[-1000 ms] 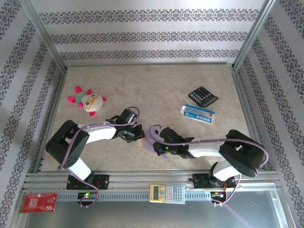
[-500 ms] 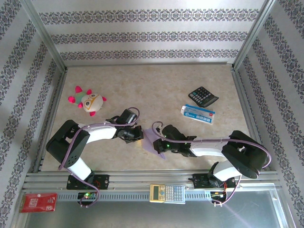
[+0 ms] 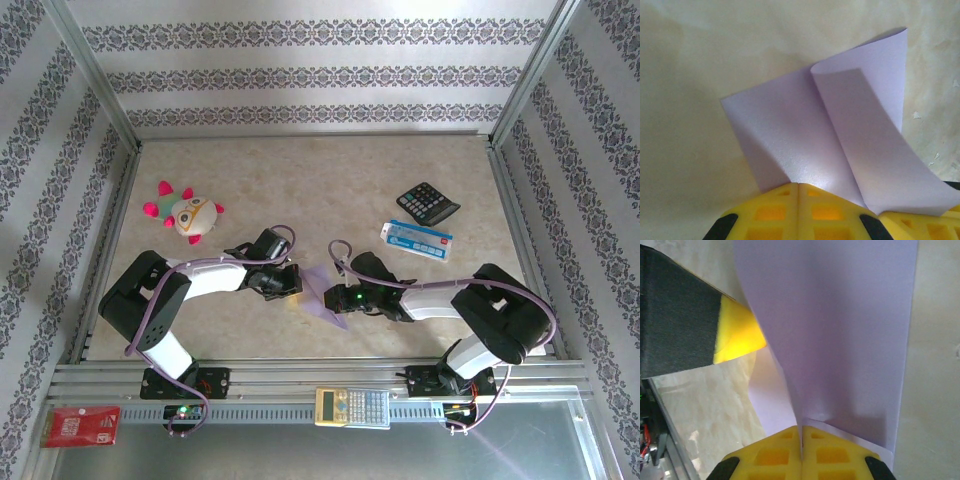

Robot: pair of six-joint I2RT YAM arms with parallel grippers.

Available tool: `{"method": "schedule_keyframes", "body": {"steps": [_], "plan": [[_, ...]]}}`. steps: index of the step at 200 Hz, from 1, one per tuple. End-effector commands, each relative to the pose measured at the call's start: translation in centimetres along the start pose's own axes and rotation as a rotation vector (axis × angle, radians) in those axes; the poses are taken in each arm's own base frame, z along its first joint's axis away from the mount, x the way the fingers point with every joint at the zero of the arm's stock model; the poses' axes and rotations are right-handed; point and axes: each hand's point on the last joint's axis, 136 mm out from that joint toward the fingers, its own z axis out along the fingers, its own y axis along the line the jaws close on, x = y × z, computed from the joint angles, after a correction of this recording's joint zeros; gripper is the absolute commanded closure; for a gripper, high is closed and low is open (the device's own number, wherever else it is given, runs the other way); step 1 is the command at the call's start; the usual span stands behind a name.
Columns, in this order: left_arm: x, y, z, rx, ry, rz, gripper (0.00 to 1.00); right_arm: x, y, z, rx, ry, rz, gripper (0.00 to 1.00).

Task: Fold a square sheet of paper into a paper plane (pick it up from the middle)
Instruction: Fourth fold the wing at the center of the table.

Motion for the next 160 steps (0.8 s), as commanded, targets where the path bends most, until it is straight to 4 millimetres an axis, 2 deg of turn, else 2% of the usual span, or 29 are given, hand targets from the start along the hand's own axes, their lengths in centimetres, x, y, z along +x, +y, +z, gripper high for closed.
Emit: {"method": "schedule_keyframes", "body": {"steps": [1, 89, 160], "plan": [[-0.6, 0.4, -0.2, -0.032, -0.003, 0.009, 0.95, 0.3, 0.3, 0.0, -0.056, 0.021, 0.019, 0.96], [-1.0, 0.1, -0.5, -0.044, -0.01, 0.027, 0.92, -0.1, -0.3, 0.0, -0.112, 0.036, 0.088, 0.97], [-0.7, 1.7, 0.1, -0.099, 0.005, 0.031, 0.94, -0.5, -0.8, -0.5, -0.125, 0.022, 0.122, 0.98]]}}
